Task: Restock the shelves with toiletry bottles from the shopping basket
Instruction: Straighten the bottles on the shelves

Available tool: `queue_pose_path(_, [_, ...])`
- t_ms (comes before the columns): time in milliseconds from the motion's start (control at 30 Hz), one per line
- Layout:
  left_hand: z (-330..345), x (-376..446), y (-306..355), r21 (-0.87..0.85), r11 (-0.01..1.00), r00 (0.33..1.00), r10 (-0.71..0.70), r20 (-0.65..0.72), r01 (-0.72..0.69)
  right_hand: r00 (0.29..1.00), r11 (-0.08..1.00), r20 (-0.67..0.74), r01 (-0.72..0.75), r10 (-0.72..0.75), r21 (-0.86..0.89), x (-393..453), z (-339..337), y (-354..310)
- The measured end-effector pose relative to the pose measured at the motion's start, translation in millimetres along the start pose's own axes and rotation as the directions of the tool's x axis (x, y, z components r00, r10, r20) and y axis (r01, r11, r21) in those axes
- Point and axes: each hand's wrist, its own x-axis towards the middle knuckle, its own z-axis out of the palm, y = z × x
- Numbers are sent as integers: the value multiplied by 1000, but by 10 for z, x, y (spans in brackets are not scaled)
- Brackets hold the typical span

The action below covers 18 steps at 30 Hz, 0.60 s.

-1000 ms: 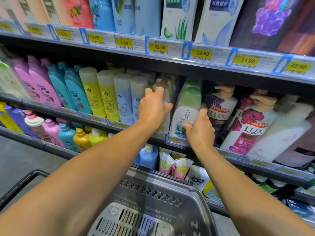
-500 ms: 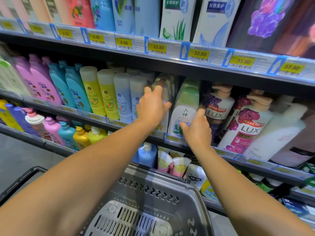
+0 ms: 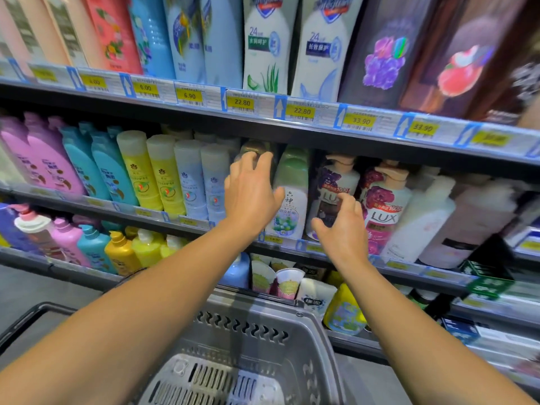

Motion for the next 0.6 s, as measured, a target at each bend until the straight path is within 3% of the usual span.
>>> queue_pose_path(300, [359,-267,755,-372,924,985,134,106,-85,979,997,-188,-76,75,5,15,-531,579])
queue_pose_path(400, [540,-251,984,-433,901,988,92,125,-29,970,997,-231,-74,73,6,98,-630,700])
queue_pose_path(600, [865,-104,1168,-372,914,979,-103,173,162,977,998,-213,-17,4,-61,227,-693,810])
